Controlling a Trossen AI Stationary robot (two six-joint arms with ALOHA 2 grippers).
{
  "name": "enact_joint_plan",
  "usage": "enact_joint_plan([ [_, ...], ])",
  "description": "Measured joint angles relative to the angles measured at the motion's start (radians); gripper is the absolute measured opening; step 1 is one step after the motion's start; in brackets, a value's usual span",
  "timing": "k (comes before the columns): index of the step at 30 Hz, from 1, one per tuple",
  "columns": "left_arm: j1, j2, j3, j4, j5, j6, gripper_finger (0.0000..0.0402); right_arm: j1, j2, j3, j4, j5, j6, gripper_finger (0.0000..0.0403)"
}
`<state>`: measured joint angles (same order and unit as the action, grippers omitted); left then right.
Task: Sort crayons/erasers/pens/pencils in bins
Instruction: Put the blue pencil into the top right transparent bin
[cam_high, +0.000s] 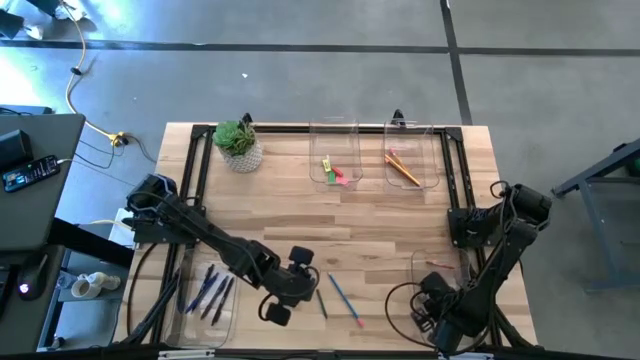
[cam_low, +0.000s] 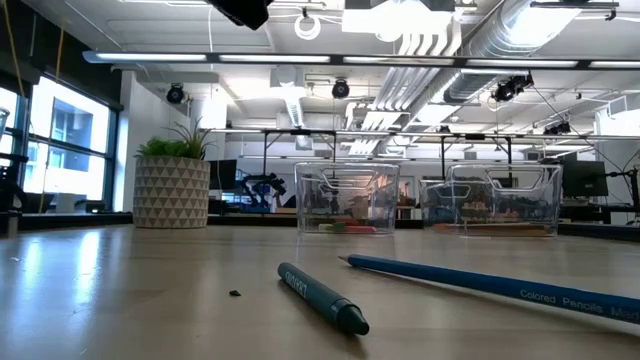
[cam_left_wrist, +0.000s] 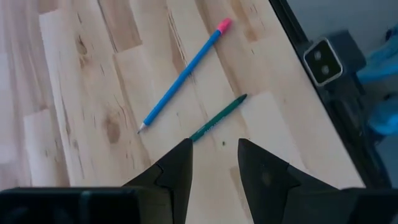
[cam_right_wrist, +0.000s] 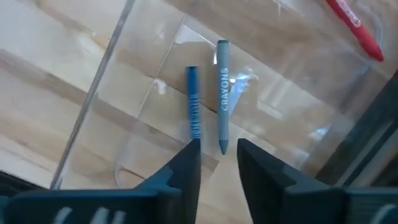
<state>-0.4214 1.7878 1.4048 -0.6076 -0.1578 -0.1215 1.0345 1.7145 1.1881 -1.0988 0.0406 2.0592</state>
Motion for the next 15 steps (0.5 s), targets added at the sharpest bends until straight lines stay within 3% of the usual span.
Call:
enact_joint_plan([
  [6,0.006,0.0,0.0,0.002,-0.009,0.115,0.0145,0.0,-0.002,0.02,-0.008,0.002,0.122,0.0121],
  [15,0.064,0.0,0.0,0.006,-0.044,0.186,0.0183,0.0,-0.002,0.163,-0.183,0.04,0.155,0.0108],
])
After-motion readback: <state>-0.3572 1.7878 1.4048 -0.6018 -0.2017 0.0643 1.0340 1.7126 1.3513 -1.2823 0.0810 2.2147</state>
